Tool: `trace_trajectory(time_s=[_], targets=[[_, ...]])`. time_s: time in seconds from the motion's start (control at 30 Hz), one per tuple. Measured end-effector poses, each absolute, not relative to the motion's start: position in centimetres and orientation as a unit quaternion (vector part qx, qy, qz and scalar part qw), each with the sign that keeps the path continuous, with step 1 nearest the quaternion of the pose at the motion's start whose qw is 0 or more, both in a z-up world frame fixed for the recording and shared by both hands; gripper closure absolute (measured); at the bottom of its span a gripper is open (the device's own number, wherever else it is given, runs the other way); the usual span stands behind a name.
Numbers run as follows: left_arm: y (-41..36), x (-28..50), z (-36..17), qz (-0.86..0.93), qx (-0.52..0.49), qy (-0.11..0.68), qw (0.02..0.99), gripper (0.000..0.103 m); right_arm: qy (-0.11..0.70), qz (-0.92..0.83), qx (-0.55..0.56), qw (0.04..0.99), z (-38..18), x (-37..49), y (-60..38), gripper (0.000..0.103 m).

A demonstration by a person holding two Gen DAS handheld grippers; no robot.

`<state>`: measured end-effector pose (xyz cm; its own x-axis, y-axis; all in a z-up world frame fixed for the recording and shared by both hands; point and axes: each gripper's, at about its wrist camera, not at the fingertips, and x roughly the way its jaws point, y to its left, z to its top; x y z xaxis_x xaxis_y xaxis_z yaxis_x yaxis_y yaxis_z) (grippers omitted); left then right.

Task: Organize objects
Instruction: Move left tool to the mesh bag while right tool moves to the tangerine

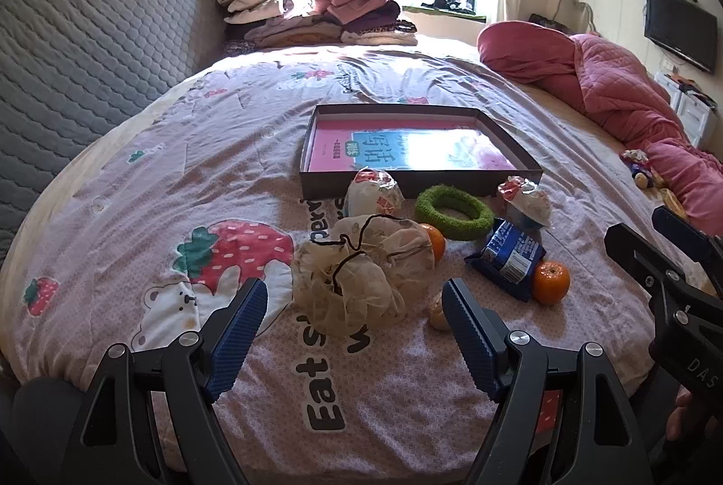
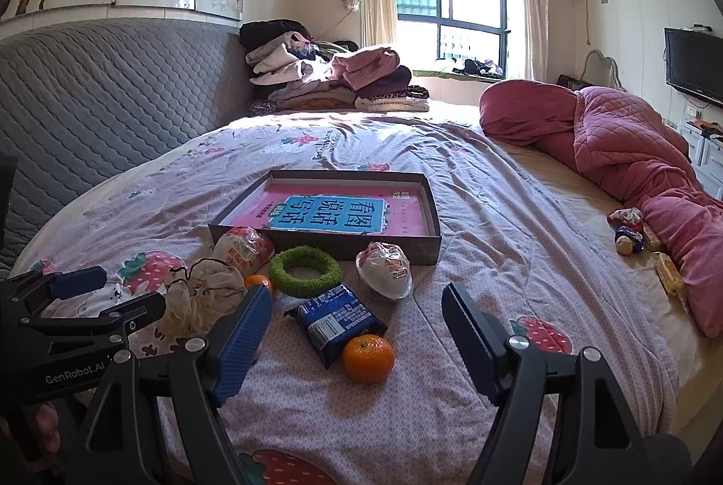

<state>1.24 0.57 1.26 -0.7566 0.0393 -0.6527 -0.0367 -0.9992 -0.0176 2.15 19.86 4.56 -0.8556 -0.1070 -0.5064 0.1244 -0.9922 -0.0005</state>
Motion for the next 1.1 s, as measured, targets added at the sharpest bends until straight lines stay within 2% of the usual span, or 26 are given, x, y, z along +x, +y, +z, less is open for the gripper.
trace_trajectory(time_s=[0.73,1.1], targets=[[-0.4,-1.1,3.1,0.94,-0.341,-0.013,0.012,0.022,0.023,-0.968,0.242,0.06,6.7,0.4,20.1,0.026],[-1.1,-3.0,0.1,0.922,-0.387,-0.009,0.01,0.022,0.037,-0.953,0.289,0.081,4.0,-0.8,19.7,0.026]])
